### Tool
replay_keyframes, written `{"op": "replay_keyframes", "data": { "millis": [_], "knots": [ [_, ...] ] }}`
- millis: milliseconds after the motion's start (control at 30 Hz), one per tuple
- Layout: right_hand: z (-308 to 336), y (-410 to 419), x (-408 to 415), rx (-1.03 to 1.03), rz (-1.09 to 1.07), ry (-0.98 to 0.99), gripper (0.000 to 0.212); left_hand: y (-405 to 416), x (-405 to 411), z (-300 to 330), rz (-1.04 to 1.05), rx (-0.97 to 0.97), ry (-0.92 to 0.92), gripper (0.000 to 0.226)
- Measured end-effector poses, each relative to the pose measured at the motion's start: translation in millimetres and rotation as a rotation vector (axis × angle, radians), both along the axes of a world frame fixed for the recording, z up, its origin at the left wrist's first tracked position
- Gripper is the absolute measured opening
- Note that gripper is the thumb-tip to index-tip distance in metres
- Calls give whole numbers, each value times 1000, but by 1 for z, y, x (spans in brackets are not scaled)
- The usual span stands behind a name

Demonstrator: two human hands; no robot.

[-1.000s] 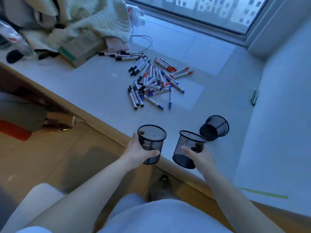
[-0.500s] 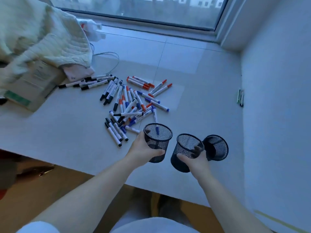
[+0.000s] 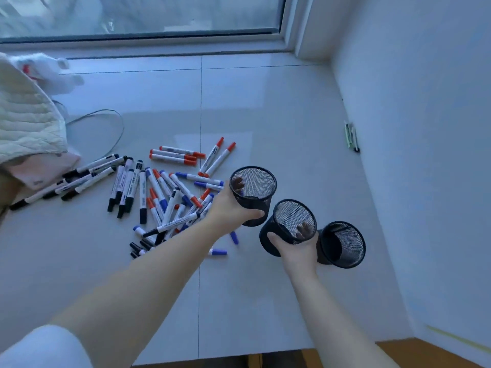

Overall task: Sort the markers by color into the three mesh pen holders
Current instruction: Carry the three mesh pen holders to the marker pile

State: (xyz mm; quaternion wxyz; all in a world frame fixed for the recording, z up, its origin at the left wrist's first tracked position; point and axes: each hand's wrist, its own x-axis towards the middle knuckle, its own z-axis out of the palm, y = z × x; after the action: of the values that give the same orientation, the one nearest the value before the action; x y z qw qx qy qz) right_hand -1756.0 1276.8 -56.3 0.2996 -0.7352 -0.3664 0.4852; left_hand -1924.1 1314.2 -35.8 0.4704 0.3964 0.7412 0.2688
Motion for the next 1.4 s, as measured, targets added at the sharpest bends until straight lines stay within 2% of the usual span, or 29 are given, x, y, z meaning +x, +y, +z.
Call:
{"op": "replay_keyframes", "data": {
  "millis": [133,233,367,600,1000,1133,1267,1400],
  "knots": [
    [6,46,-22,85,-47,-59,77,44,-4,-6,84,108,-19,85],
    [7,81,-19,178,-47,-79,80,67,-1,-14,66,166,-13,86],
    [4,123,1,246,26,-133,83,86,9,-27,98,187,9,79],
    [-8,167,57,234,180,-238,76,100,39,-46,77,185,60,84],
    [-36,177,108,164,210,-169,71,89,90,-69,185,93,94,76],
    [-34,174,117,144,302,-168,74,82,95,-66,172,71,138,79],
    [-9,161,122,136,315,-343,68,58,93,-51,225,-6,205,78],
    [25,141,113,294,271,-513,63,27,91,-20,266,-26,204,52]
  ]
}}
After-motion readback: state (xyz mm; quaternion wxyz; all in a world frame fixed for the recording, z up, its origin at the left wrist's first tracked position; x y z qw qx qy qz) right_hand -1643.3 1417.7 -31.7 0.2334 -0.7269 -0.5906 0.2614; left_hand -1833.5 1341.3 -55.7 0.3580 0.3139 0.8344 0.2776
